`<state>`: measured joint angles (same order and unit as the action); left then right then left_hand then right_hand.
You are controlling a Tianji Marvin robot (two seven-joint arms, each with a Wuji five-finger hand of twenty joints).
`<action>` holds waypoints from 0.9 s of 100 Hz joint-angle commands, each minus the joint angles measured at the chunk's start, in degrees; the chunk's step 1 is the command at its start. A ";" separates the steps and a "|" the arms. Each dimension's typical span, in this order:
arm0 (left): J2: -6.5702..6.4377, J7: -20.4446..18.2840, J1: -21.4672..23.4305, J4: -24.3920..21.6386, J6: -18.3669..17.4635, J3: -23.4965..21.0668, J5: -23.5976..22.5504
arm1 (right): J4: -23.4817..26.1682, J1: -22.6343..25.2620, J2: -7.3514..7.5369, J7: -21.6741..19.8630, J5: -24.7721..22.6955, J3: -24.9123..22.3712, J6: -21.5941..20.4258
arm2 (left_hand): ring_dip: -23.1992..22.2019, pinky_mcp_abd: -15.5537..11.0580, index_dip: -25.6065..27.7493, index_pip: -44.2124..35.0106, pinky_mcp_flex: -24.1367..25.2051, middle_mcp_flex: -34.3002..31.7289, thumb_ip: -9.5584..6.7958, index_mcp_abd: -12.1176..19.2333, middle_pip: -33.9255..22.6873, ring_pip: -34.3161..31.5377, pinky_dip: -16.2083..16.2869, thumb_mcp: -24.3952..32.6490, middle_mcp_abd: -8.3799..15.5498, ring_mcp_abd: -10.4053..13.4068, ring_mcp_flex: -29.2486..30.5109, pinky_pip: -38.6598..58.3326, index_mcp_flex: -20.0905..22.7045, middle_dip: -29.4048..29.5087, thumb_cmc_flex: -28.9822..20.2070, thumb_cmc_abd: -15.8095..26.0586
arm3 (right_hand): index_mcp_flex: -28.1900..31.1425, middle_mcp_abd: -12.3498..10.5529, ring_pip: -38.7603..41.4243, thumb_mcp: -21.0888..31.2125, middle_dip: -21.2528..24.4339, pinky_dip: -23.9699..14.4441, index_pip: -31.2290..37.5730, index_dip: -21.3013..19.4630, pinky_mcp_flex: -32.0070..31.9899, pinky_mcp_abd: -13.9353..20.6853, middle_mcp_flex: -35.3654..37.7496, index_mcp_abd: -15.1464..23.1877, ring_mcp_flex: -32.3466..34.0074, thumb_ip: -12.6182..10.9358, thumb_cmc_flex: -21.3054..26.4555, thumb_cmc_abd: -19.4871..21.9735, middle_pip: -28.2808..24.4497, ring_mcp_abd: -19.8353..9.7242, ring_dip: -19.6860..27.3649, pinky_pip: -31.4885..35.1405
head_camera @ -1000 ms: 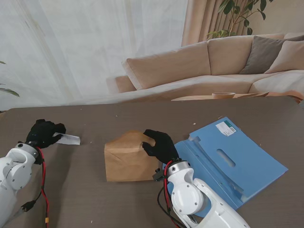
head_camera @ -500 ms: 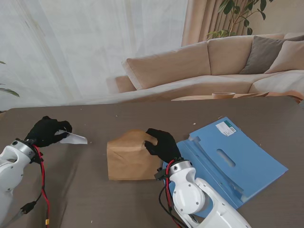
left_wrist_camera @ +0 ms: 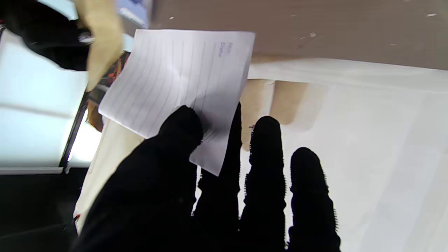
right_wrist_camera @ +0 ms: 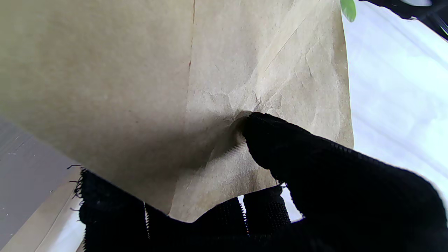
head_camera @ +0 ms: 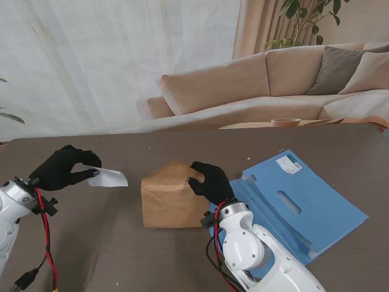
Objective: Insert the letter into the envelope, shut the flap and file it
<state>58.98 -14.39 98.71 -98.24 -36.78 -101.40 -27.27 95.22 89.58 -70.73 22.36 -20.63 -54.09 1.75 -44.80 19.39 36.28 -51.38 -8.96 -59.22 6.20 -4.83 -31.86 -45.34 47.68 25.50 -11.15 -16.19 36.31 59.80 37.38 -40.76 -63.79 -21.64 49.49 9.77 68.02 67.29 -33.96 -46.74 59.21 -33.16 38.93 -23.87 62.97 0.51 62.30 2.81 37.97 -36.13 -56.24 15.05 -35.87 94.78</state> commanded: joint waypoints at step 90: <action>3.15 15.20 9.27 -17.91 0.76 9.75 -16.40 | 0.68 -4.00 -0.75 -0.75 -1.21 2.74 4.08 | -1.29 1.39 -2.99 -0.93 -1.14 -2.41 0.61 -1.20 -3.28 -2.21 -0.88 6.07 -0.69 -1.01 2.03 4.75 4.97 0.47 1.47 -3.42 | 2.50 0.01 1.55 2.10 0.22 -1.03 4.94 -0.64 0.60 -0.41 2.28 3.32 1.46 -0.93 1.63 -0.38 -1.17 0.56 -0.08 3.49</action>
<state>61.09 1.68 108.14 -116.31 -34.42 -92.61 -43.76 95.55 85.79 -70.90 22.44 -22.28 -51.73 5.75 -45.27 20.24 33.75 -50.84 -10.04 -59.83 6.20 -8.15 -35.07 -47.29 47.53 28.69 -12.30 -17.41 38.20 62.88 39.76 -40.76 -61.63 -22.63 49.49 9.77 68.02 67.29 -33.95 -46.77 59.21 -33.16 38.97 -23.87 62.97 0.51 62.30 2.81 37.97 -36.13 -56.24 15.05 -35.86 94.78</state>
